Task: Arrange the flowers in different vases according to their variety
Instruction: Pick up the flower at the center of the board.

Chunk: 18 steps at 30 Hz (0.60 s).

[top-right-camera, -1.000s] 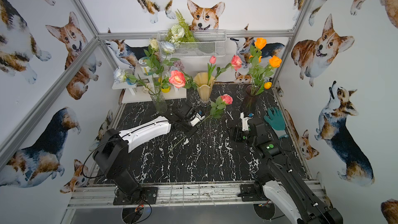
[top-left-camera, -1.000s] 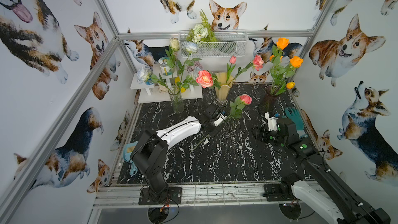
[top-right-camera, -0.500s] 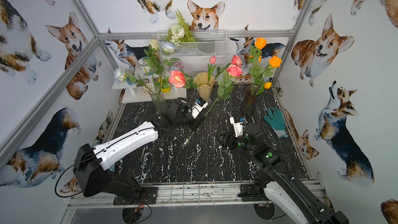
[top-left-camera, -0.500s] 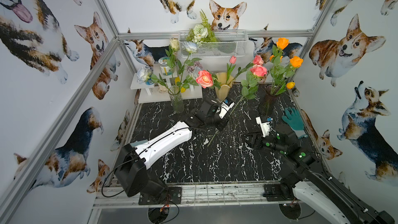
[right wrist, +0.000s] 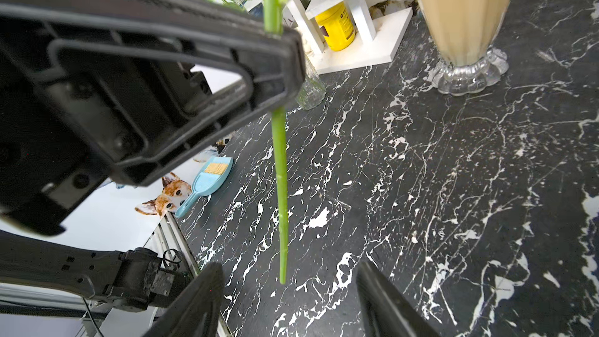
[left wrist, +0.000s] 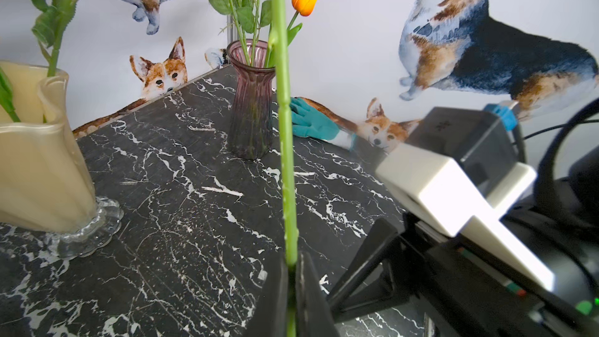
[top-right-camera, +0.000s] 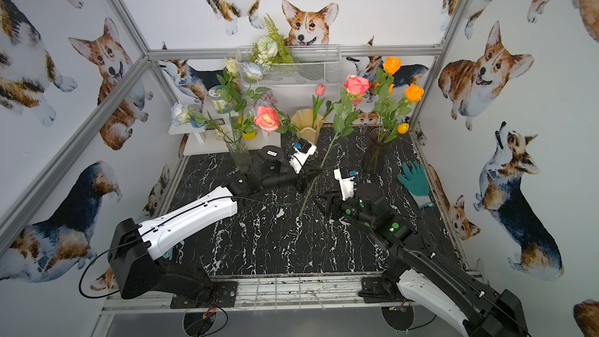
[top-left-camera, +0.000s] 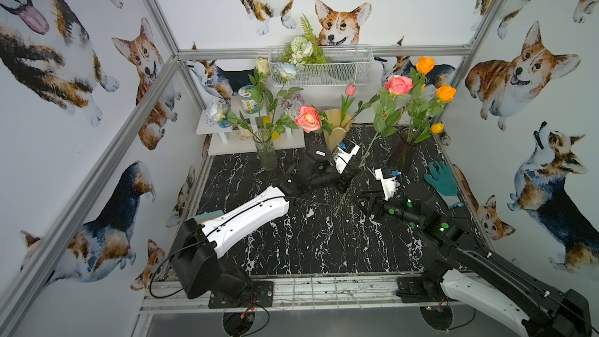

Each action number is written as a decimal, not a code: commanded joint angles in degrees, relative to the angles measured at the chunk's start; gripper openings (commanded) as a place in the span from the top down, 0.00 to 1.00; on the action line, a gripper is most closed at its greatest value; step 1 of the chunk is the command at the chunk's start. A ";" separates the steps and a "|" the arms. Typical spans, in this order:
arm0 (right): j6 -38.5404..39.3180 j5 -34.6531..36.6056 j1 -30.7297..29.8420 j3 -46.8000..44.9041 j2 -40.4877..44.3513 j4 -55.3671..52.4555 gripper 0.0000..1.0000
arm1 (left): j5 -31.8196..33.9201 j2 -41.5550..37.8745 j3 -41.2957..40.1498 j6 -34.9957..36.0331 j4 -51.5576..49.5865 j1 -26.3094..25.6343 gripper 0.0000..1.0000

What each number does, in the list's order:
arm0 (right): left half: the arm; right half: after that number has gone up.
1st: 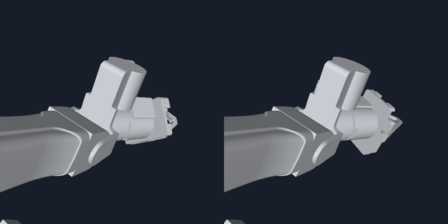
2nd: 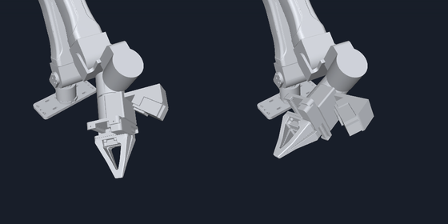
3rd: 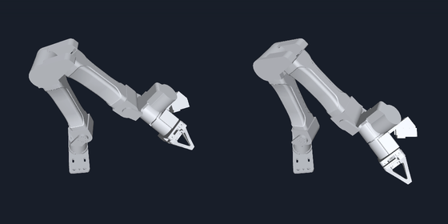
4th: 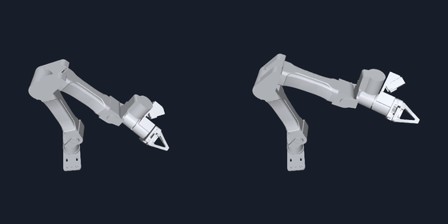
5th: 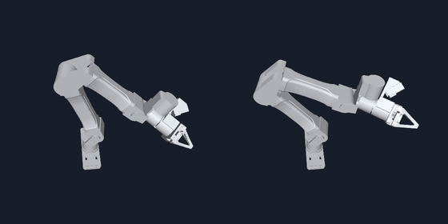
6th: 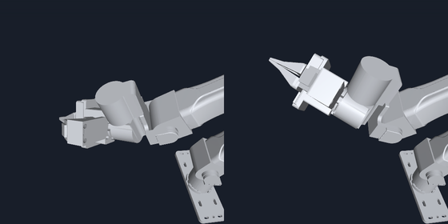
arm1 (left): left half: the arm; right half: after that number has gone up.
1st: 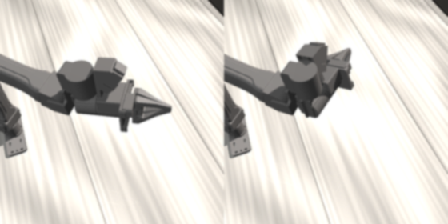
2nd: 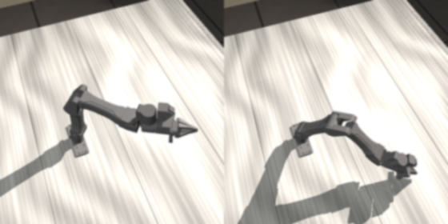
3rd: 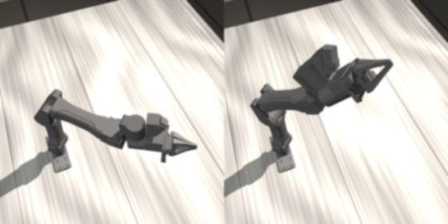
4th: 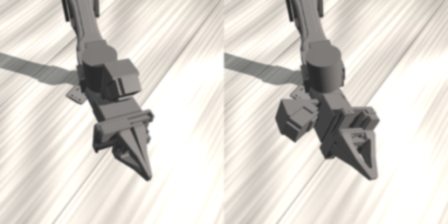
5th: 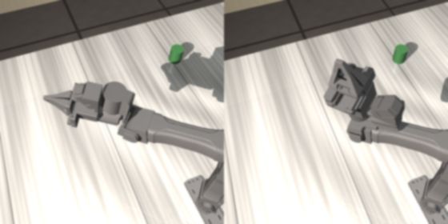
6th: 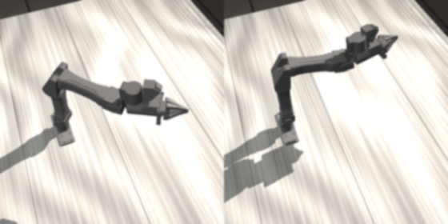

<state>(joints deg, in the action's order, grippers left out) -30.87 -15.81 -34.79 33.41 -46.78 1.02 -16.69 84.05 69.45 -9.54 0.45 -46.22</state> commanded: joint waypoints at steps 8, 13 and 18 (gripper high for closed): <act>1.83 3.86 -0.67 3.22 -3.77 6.54 0.46 | -2.08 -1.10 -1.44 -3.06 6.12 -0.98 1.00; 2.22 3.79 -0.66 4.38 -5.54 7.77 0.68 | -2.49 -1.76 -2.54 -3.82 7.74 -1.07 1.00; 1.96 3.60 -0.72 4.38 -5.94 8.67 0.90 | -2.98 -2.05 -3.27 -4.16 8.57 -1.07 1.00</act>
<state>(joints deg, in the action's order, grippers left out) -29.39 -12.73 -35.59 37.45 -52.62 6.17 -18.39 82.50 66.57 -13.06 5.93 -47.29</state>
